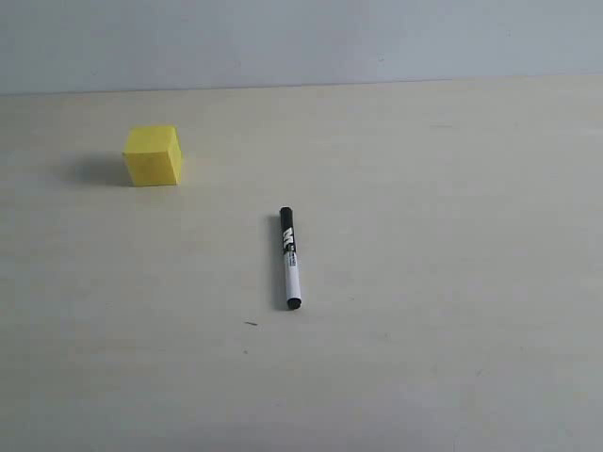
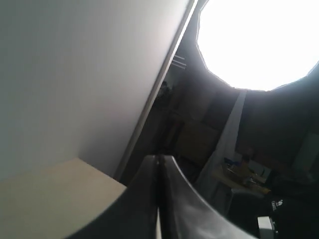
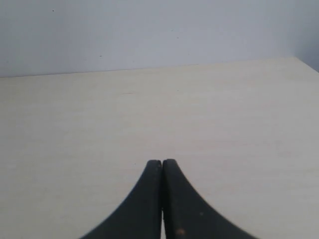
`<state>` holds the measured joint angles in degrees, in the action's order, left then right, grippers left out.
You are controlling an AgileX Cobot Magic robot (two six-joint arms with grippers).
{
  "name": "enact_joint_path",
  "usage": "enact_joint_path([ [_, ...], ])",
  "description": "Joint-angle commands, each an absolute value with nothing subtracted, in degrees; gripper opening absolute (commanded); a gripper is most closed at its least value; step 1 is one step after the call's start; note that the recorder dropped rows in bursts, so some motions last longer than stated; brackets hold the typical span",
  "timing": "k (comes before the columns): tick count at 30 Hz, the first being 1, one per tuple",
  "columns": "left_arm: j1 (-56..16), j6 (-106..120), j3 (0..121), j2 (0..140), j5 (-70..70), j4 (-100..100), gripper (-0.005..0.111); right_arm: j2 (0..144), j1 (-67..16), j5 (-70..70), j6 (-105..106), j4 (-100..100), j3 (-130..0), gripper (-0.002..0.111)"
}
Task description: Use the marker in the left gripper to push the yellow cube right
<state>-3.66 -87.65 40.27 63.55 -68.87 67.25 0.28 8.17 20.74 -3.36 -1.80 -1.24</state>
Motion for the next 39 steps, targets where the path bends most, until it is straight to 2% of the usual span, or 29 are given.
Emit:
enact_joint_path([
  [1, -4.05, -85.71, 40.64, 67.78, -69.96, 67.72, 0.000, 0.00, 8.41, 20.49, -3.13, -1.86, -1.03, 0.000],
  [5, -4.05, -84.32, 40.64, 69.97, -69.96, 68.01, 0.000, 0.00, 8.41, 20.49, -3.13, -1.86, -1.03, 0.000],
  [9, -6.02, -84.46, 42.57, 70.25, -54.71, 73.28, 0.000, 0.00, 8.41, 20.49, -3.13, -1.86, -1.03, 0.000],
  [11, -12.70, -91.14, 47.66, 71.27, -42.05, 87.58, 0.000, 0.00, 8.41, 20.49, -3.13, -1.86, -1.03, 0.000],
  [12, -18.46, -100.53, 51.60, 72.58, -35.22, 99.95, 0.000, 0.00, 8.41, 20.49, -3.13, -1.86, -1.03, 0.000],
  [15, -30.83, -104.20, 57.55, 78.06, -19.57, 99.95, 0.000, 0.00, 8.41, 20.49, -3.13, -1.86, -1.03, 0.000],
  [17, -36.07, -103.98, 60.25, 82.37, -9.29, 99.95, 0.000, 0.00, 8.41, 20.49, -3.13, -1.86, -1.03, 0.000],
  [20, -38.84, -96.33, 62.97, 88.20, 0.93, 99.95, 0.000, 0.00, 8.41, 20.49, -3.13, -1.86, -1.03, 0.000],
  [22, -38.71, -89.03, 63.27, 91.35, 14.85, 99.95, 0.000, 0.00, 8.41, 20.49, -3.13, -1.86, -1.03, 0.000],
  [23, -38.05, -81.20, 63.27, 93.17, 24.91, 96.11, 0.000, 0.00, 8.41, 20.49, -3.13, -1.86, -1.03, 0.000],
  [29, -33.99, -45.24, 68.20, 97.50, 51.93, 60.10, 0.000, 0.00, 8.41, 20.49, -3.13, -1.86, -1.03, 0.000],
  [35, -31.83, -22.36, 76.32, 97.91, 61.60, 11.22, 0.000, 0.00, 8.41, 20.49, -3.13, -1.86, -1.03, 0.000],
  [39, -36.00, -16.88, 78.09, 97.91, 64.44, -3.42, 0.000, 0.00, 8.41, 20.49, -3.13, -1.86, -1.03, 0.000],
])
